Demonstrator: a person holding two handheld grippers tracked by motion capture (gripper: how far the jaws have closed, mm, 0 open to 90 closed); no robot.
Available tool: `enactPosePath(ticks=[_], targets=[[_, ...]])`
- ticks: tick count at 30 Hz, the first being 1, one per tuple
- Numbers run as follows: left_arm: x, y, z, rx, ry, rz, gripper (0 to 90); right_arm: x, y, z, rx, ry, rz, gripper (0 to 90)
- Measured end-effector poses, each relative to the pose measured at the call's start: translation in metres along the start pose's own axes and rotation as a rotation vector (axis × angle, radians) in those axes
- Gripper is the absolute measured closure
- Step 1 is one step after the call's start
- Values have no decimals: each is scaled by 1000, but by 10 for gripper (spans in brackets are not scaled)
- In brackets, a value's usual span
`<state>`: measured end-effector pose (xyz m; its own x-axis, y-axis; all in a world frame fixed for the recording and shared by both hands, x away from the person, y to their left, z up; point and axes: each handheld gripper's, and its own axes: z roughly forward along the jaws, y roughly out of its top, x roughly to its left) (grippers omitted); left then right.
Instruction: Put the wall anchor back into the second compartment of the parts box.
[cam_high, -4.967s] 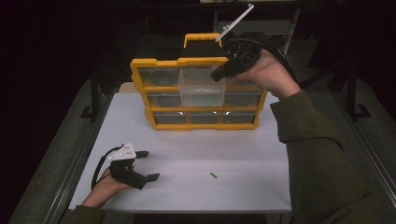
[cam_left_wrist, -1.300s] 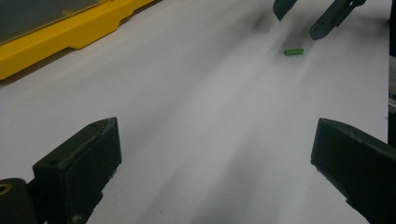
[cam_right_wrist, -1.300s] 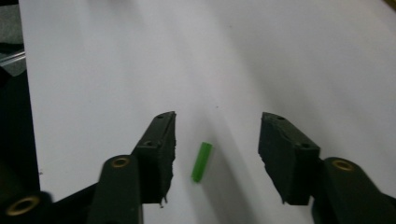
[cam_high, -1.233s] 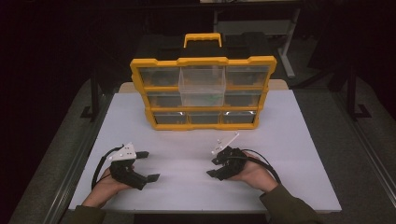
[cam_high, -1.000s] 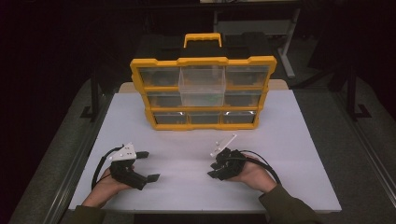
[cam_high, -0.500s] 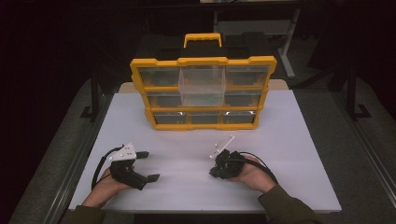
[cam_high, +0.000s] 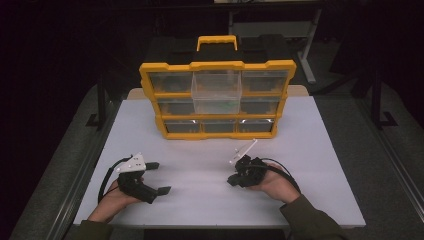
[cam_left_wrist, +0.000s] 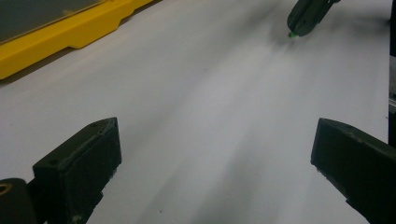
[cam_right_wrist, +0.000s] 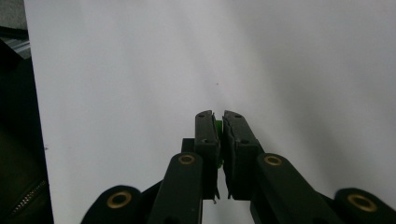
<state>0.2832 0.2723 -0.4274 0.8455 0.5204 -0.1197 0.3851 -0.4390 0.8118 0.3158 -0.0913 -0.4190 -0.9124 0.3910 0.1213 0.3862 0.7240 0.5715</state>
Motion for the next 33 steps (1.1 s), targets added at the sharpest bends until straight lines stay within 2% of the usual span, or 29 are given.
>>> enactPosePath(ticks=[1, 2, 3, 5, 8, 14, 15, 17, 18, 19, 26, 33], targets=[[0, 0, 0, -2, 0, -1, 15, 1, 1, -3, 11, 1, 24, 847], [0, 0, 0, -4, 0, -3, 15, -1, 2, -6, 1, -1, 10, 847], [0, 0, 0, -4, -1, -3, 15, -1, 3, -10, 3, 0, 31, 847], [0, 0, 0, -2, -1, -2, 15, -5, 4, -16, -12, -11, 18, 847], [1, 0, 0, -8, -1, -8, 15, -9, 6, -27, -17, -11, 42, 847], [1, 1, 1, -1, 1, 9, 15, -16, 10, -48, -25, -17, 86, 846], [1, 1, 1, -1, 2, 9, 15, -19, 10, -51, -24, -33, 77, 847], [1, 1, 0, -4, 1, 4, 15, -21, 12, -58, -32, -41, 89, 846], [1, 1, 0, -5, 2, 3, 15, -21, 14, -62, -37, -33, 107, 847], [1, 1, 0, -5, 2, 4, 15, -23, 14, -65, -38, -45, 97, 846], [1, 1, 1, -7, 0, 2, 15, -31, 24, -89, -50, -60, 112, 846], [0, 1, 2, -14, 0, -5, 15, -38, 36, -114, -59, -62, 124, 846]])
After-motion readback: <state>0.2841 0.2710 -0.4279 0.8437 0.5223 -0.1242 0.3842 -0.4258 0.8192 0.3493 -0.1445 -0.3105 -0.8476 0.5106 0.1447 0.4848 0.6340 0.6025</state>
